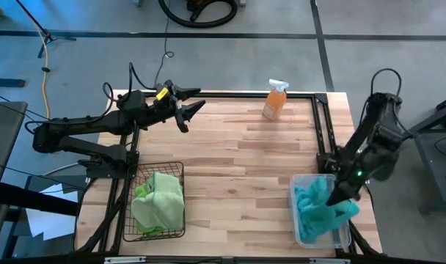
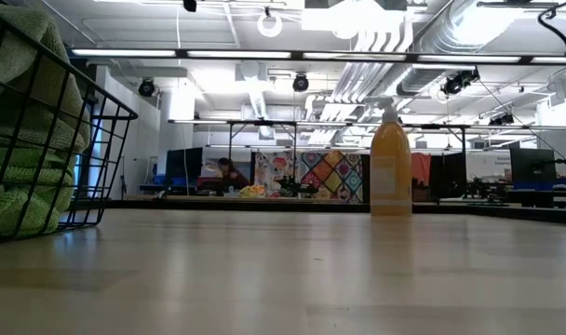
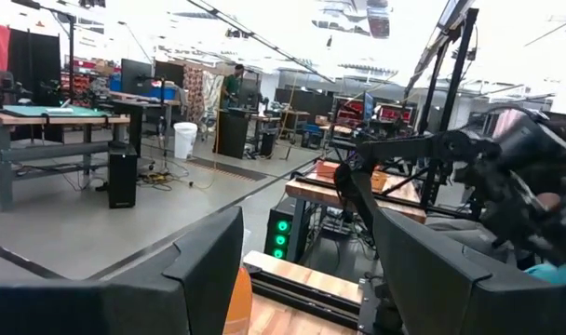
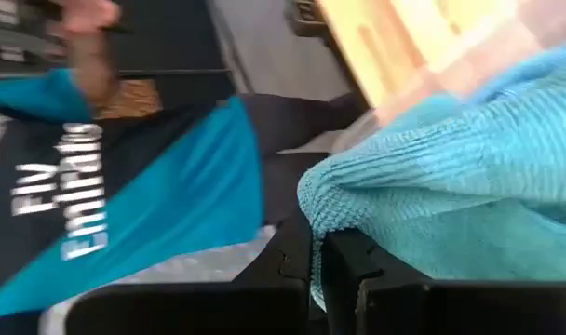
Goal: Sort microfiber towel by color & place in baskets
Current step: Put the blue microfiber cloth into the transparent bin
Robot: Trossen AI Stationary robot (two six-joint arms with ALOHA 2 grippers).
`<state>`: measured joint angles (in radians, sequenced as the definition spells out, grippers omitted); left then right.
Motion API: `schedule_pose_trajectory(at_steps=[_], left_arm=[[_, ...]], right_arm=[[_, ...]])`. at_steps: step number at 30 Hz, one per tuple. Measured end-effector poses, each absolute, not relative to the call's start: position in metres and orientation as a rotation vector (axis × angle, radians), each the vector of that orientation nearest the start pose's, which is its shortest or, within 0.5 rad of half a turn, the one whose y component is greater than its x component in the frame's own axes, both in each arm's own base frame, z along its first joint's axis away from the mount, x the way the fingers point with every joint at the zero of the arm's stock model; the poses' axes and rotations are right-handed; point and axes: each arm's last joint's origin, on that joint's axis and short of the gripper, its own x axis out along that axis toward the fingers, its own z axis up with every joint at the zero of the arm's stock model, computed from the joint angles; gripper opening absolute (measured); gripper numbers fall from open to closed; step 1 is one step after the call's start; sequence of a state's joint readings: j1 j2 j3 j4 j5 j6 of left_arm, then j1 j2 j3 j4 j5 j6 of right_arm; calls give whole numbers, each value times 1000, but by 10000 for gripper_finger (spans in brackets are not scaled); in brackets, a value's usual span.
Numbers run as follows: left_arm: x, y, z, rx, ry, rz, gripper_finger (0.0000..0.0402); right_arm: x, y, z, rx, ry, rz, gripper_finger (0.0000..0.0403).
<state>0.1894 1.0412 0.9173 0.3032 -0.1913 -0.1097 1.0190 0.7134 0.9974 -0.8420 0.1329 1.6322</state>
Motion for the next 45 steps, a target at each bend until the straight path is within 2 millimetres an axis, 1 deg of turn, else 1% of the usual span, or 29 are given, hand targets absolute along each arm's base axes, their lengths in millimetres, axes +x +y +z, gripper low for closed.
schedule_pose_trajectory(at_steps=[6, 8, 10, 13, 23, 33, 40, 43, 45], left_arm=[[227, 49, 378, -92, -198, 375, 232], [227, 49, 378, -91, -198, 382, 232], [226, 50, 378, -92, -199, 393, 232], [226, 50, 378, -93, -199, 403, 232], [226, 50, 378, -94, -199, 404, 232], [226, 50, 378, -95, -199, 403, 232], [226, 50, 378, -104, -201, 402, 232], [226, 50, 378, -104, -201, 402, 232], [226, 50, 378, -104, -201, 402, 232]], right_arm=[[77, 126, 315, 1083, 1105, 156, 0], [81, 134, 302, 1030, 1157, 113, 0], [83, 141, 292, 966, 1231, 77, 0], [88, 151, 282, 867, 1300, 83, 0], [103, 176, 247, 456, 1345, 100, 0], [128, 188, 212, 151, 1343, 53, 0], [134, 198, 191, 80, 1385, 22, 0], [134, 202, 182, 100, 1369, 48, 0], [133, 203, 177, 147, 1356, 49, 0]])
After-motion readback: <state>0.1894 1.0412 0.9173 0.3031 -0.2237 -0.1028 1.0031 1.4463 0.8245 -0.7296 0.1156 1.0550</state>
